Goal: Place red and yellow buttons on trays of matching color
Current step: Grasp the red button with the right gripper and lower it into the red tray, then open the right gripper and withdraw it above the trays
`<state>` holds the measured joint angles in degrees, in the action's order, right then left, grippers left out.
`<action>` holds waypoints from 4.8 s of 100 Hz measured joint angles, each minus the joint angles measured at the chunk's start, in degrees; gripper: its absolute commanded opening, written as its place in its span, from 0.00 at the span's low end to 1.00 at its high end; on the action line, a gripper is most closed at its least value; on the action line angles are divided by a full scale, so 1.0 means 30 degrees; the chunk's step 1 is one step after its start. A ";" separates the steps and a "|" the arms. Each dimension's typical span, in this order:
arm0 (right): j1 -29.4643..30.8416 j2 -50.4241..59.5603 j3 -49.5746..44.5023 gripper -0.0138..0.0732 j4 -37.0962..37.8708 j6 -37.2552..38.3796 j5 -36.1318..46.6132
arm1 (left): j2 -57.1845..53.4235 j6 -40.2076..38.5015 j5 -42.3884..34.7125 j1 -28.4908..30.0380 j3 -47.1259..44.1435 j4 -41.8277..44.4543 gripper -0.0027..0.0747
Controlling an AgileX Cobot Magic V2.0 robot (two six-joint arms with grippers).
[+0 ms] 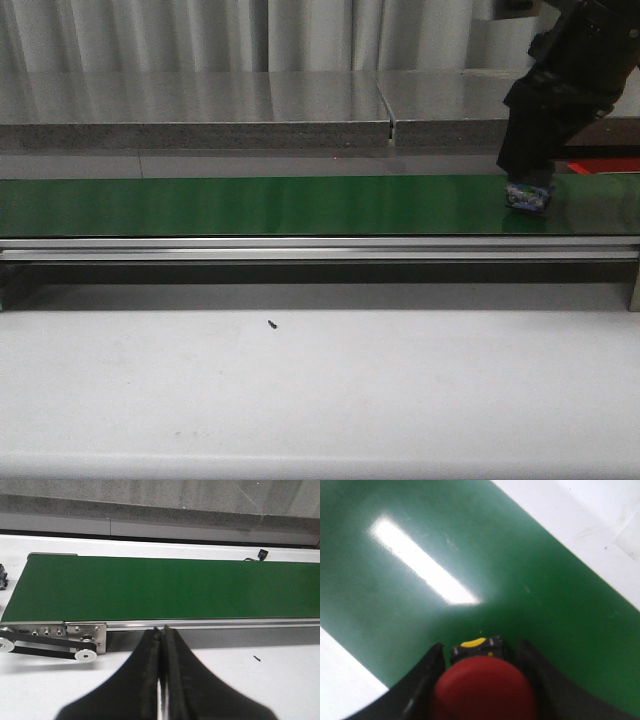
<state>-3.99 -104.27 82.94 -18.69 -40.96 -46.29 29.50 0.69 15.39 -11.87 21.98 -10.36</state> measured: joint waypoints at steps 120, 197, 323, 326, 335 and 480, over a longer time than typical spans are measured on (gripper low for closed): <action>0.8976 -0.7573 0.7278 0.31 -0.0198 0.1783 0.0277 | 0.0000 0.0000 0.0034 0.0000 0.0000 0.0000 0.01; 0.9067 -0.5996 0.7423 0.85 -0.0355 0.1940 0.0096 | 0.0000 0.0000 0.0034 0.0000 0.0000 0.0000 0.01; 0.3151 2.1070 -1.4449 0.85 0.2218 0.6518 0.3525 | 0.0000 0.0000 0.0034 0.0000 0.0000 0.0000 0.01; 0.3151 2.1659 -1.4984 0.85 0.2218 0.6518 0.3525 | 0.0000 0.0000 0.0034 0.0000 0.0000 0.0000 0.01; 0.3151 2.3405 -1.6323 0.85 0.2218 0.6518 0.3469 | 0.0000 0.0000 0.0034 0.0000 0.0000 0.0000 0.01; 0.3151 2.6041 -1.7468 0.05 0.2218 0.6531 0.3164 | 0.1173 -0.0232 0.4328 0.0329 0.4605 0.0266 0.89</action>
<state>5.47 -26.14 30.53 -12.04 -21.37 -36.79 33.02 0.00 28.37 -10.88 35.79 -9.56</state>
